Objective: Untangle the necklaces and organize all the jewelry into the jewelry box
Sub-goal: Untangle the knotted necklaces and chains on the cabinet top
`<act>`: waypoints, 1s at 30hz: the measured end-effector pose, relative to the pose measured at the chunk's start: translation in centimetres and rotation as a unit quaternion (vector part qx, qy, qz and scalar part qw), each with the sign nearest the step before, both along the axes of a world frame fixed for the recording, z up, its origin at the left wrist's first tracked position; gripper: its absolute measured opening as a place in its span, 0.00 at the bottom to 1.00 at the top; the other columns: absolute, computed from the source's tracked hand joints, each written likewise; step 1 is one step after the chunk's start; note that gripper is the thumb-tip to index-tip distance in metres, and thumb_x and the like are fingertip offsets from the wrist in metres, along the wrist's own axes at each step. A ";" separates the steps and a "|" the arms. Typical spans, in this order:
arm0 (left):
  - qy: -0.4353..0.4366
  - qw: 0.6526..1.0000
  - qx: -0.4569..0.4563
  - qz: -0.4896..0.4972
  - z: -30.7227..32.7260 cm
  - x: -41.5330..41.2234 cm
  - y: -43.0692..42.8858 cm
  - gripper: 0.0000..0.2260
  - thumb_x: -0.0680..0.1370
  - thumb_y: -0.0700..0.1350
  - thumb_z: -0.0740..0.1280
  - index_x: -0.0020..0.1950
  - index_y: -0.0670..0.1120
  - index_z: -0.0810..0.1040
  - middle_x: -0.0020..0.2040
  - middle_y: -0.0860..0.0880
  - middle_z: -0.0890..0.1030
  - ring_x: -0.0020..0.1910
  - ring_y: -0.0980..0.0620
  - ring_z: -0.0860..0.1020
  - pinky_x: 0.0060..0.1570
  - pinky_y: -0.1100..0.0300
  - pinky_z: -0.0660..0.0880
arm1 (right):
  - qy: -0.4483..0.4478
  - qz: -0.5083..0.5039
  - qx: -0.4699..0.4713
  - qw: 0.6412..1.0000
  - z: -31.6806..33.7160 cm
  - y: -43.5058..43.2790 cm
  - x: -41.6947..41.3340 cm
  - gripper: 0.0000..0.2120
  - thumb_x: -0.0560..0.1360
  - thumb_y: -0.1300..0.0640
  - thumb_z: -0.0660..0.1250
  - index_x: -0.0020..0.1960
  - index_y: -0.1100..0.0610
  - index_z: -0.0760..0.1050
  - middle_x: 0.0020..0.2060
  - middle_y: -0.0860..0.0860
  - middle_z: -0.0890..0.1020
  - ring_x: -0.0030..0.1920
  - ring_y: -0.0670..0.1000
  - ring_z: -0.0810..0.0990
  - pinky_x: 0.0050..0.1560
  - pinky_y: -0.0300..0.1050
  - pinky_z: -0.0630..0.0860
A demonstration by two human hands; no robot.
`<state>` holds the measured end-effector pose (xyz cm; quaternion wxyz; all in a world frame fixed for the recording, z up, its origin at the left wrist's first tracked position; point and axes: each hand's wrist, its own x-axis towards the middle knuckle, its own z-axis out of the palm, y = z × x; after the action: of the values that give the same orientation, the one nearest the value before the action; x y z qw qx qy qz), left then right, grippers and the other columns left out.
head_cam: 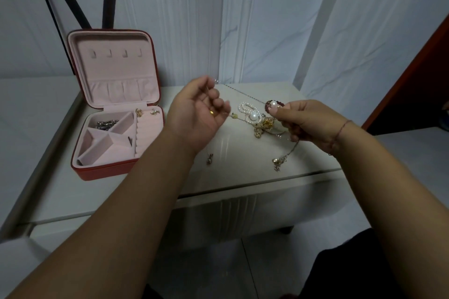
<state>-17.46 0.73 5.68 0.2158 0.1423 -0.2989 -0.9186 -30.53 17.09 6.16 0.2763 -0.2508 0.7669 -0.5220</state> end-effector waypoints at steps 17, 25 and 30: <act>-0.153 0.949 -0.272 0.049 -0.9 0.1 -0.6 0.03 0.77 0.42 0.66 0.48 0.44 0.79 0.29 0.52 0.69 0.24 0.57 0.61 0.23 0.66 0.57 | -0.111 -0.014 -0.057 0.992 0.2 0.1 -0.3 0.09 0.77 0.56 0.65 0.40 0.57 0.78 0.31 0.48 0.77 0.33 0.45 0.74 0.39 0.38 0.79; -0.193 0.908 -0.369 0.049 -1.5 -0.3 -0.3 0.04 0.77 0.42 0.67 0.46 0.43 0.80 0.31 0.49 0.70 0.20 0.59 0.61 0.20 0.69 0.58 | -0.242 -0.028 -0.173 0.954 1.0 0.3 -0.4 0.12 0.78 0.54 0.62 0.37 0.56 0.73 0.30 0.50 0.79 0.29 0.46 0.78 0.45 0.44 0.81; -0.191 0.896 -0.397 0.051 -1.5 -0.2 -0.1 0.04 0.77 0.43 0.67 0.47 0.44 0.80 0.32 0.49 0.71 0.22 0.59 0.63 0.21 0.68 0.61 | -0.200 -0.033 -0.153 0.967 1.0 0.3 -0.4 0.11 0.79 0.55 0.61 0.40 0.57 0.74 0.26 0.48 0.75 0.26 0.44 0.72 0.39 0.39 0.80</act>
<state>-17.71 0.64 4.14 0.2393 0.2325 -0.6668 -0.6664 -30.92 17.39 7.19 0.3647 -0.1558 0.6148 -0.6817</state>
